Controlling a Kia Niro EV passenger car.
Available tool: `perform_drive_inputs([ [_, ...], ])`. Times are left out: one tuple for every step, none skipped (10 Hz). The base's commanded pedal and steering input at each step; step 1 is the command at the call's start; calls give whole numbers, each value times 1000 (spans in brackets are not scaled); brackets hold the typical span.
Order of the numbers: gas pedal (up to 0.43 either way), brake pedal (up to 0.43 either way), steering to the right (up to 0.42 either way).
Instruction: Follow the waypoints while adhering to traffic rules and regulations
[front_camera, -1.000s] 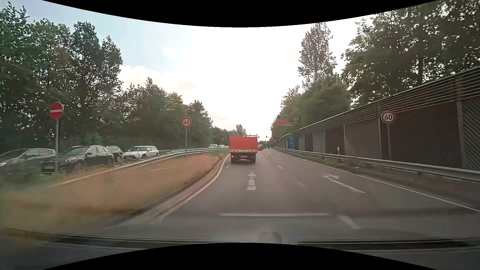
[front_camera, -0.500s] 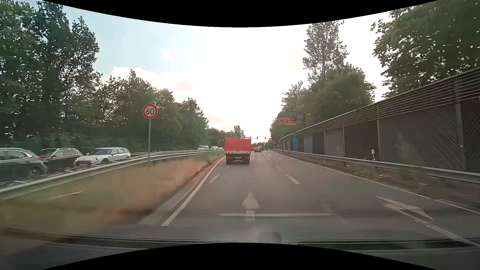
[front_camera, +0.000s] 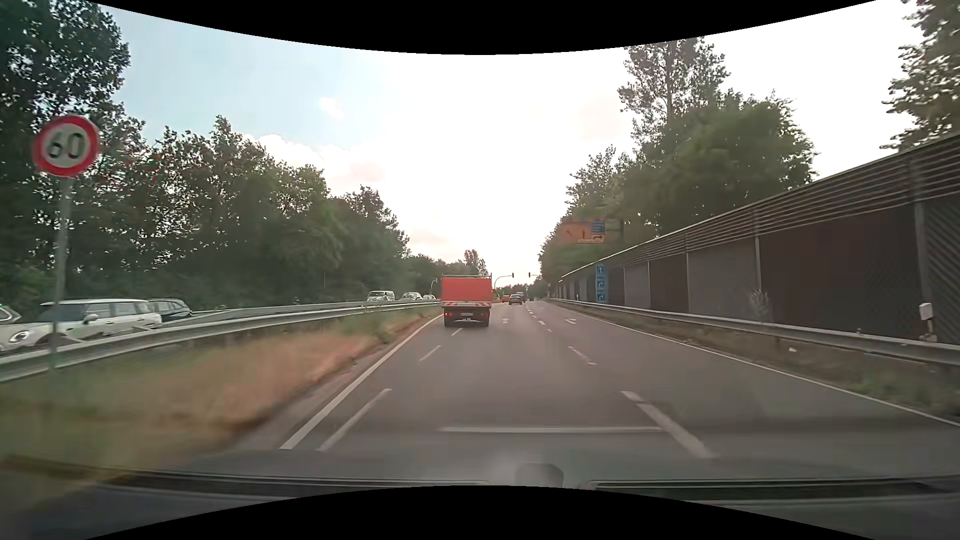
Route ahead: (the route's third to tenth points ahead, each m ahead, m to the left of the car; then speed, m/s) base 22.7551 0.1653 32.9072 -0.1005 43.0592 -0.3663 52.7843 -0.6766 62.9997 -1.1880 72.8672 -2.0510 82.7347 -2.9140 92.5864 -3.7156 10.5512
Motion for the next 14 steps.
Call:
perform_drive_inputs([
  [287,0,1],
  [287,0,1],
  [299,0,1],
  [299,0,1],
  [311,0,1],
  [311,0,1],
  [311,0,1],
  [319,0,1],
  [319,0,1],
  [319,0,1],
  [319,0,1],
  [319,0,1],
  [319,0,1],
  [319,0,1],
])
